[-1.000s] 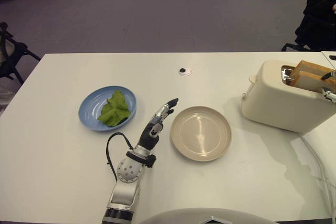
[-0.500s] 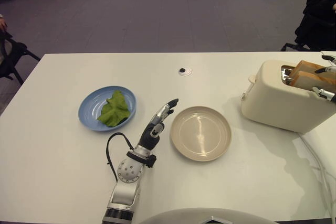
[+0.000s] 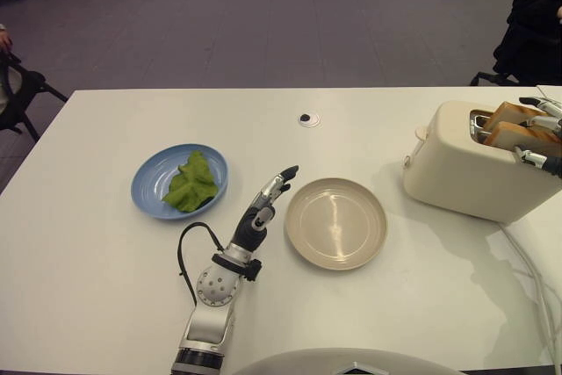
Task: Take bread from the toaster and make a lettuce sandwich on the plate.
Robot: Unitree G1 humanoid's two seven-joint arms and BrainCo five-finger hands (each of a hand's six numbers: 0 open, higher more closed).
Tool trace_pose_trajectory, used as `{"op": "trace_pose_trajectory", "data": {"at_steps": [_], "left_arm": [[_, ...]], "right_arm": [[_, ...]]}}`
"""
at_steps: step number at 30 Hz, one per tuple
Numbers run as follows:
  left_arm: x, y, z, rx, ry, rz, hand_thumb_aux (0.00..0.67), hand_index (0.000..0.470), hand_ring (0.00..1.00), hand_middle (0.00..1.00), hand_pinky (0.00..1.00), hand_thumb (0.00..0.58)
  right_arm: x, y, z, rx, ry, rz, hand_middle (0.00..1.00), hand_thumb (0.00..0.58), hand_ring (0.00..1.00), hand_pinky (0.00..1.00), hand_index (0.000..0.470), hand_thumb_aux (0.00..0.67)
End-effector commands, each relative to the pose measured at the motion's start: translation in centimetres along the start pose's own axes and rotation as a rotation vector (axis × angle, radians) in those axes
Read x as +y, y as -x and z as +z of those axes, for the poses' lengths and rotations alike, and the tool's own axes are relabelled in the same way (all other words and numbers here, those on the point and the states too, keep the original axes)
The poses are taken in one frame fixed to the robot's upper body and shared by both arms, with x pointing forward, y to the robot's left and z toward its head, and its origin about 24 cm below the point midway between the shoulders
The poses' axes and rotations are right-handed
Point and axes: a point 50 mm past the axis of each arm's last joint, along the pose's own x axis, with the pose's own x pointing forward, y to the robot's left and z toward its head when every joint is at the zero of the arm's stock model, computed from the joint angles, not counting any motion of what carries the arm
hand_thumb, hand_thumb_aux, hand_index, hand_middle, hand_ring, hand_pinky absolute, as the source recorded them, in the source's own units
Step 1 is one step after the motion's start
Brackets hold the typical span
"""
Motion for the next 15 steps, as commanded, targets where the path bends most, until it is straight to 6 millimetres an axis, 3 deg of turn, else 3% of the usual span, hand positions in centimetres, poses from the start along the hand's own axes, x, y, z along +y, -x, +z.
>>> {"op": "trace_pose_trajectory", "data": {"at_steps": [1,3,10,13,15], "left_arm": [[-0.2,0.2,-0.2,0.014,0.002,-0.013,0.000,0.000,0.00,0.00,0.00,0.000],[-0.2,0.2,-0.2,0.014,0.002,-0.012,0.000,0.000,0.00,0.00,0.00,0.000],[-0.2,0.2,-0.2,0.015,0.001,-0.011,0.000,0.000,0.00,0.00,0.00,0.000],[-0.2,0.2,-0.2,0.017,0.002,-0.009,0.000,0.000,0.00,0.00,0.00,0.000],[-0.2,0.2,-0.3,0.018,0.002,-0.005,0.000,0.000,0.00,0.00,0.00,0.000]], "right_arm": [[0.9,0.1,-0.2,0.009,-0.002,0.068,0.00,0.562,0.00,0.00,0.387,0.552],[0.7,0.1,-0.2,0.008,-0.011,0.051,0.00,0.580,0.00,0.00,0.470,0.670],[-2.4,-0.6,0.1,-0.027,-0.050,-0.104,0.00,0.580,0.00,0.00,0.470,0.670],[-5.1,-0.9,0.2,-0.048,-0.122,-0.201,0.00,0.580,0.00,0.00,0.470,0.670],[-8.2,-1.0,0.6,-0.089,-0.194,-0.279,0.00,0.580,0.00,0.00,0.470,0.670]]}}
